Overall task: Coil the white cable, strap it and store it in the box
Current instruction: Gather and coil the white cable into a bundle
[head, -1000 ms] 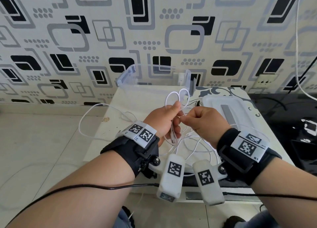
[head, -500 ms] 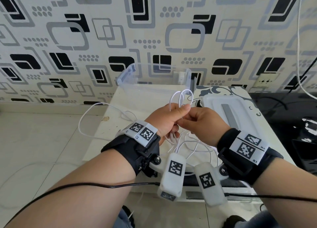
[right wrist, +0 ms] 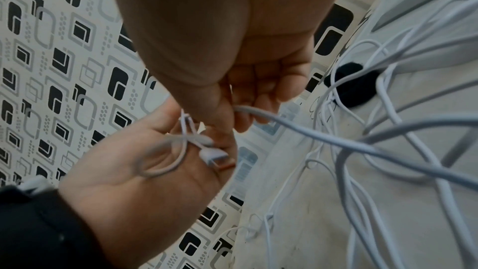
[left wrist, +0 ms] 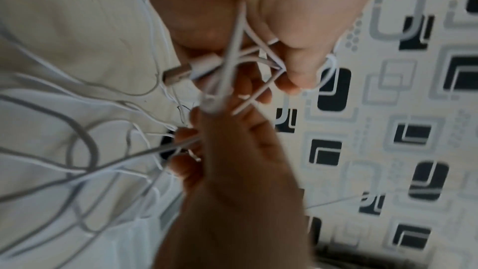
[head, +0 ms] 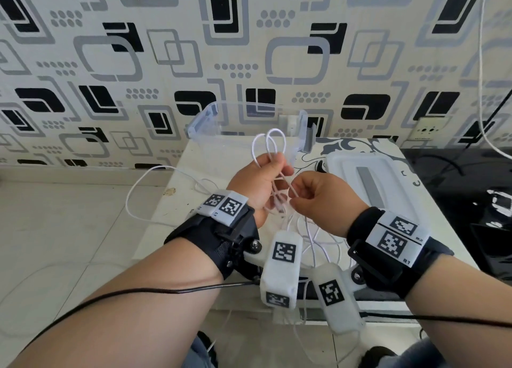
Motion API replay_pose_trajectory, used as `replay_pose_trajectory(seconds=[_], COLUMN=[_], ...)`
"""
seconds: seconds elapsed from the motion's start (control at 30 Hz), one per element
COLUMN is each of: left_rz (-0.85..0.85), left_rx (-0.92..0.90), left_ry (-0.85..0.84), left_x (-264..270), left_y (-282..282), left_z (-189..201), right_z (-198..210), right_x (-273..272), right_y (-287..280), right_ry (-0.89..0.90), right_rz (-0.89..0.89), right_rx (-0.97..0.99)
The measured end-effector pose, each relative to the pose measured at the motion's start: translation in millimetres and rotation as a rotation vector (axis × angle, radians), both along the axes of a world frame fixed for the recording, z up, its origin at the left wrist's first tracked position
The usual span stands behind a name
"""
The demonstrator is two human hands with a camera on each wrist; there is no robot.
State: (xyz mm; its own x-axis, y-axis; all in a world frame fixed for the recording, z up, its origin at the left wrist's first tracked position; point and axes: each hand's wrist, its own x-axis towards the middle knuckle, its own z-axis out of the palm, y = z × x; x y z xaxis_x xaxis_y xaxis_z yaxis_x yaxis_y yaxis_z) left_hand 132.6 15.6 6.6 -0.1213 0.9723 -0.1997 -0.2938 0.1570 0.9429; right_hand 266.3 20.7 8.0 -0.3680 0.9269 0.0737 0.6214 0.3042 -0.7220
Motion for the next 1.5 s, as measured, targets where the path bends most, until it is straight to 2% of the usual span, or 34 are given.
replay_pose_trajectory(seconds=[0.17, 0.3, 0.43, 0.57, 0.73, 0.97, 1.03, 1.13, 1.2, 1.33, 1.4, 1.5], left_rz=[0.098, 0.137, 0.153, 0.206, 0.308, 0.485, 0.549, 0.601, 0.587, 0.538, 0.46, 0.269], left_rx=[-0.019, -0.034, 0.071, 0.166, 0.27, 0.315, 0.309, 0.285, 0.27, 0.235, 0.221, 0.297], left_ry=[-0.243, -0.295, -0.256, -0.117, 0.295, 0.393, 0.43, 0.51, 0.541, 0.578, 0.654, 0.722], left_x=[-11.8, -19.5, -26.3, -31.7, -33.2, -37.5, -41.2, -47.5, -49.2, -48.8, -44.2, -31.6], left_y=[6.3, 9.3, 11.1, 11.6, 12.5, 15.1, 14.2, 15.9, 17.8, 21.4, 20.2, 19.1], left_z=[13.8, 19.4, 21.7, 23.1, 17.3, 23.2, 22.9, 21.8, 18.1, 7.6, 7.1, 8.4], right_z=[1.0, -0.1, -2.7, -0.1, 3.0, 3.5, 4.8, 10.4, 13.6, 19.3, 22.8, 25.9], right_x=[7.3, 8.4, 10.5, 14.0, 14.9, 16.1, 16.7, 16.2, 15.5, 10.8, 9.3, 8.3], right_y=[1.3, -0.7, 0.2, 4.4, 6.9, 2.2, 2.7, 2.5, 1.2, -4.6, -7.0, -8.1], right_ry=[-0.008, -0.063, -0.129, -0.058, 0.11, -0.003, 0.042, 0.235, 0.295, 0.255, 0.265, 0.289], right_rz=[0.038, 0.092, 0.073, 0.036, 0.011, 0.099, 0.093, 0.076, 0.095, 0.176, 0.197, 0.216], right_rx=[-0.111, -0.147, -0.12, -0.159, -0.251, -0.259, -0.271, -0.298, -0.275, -0.227, -0.22, -0.209])
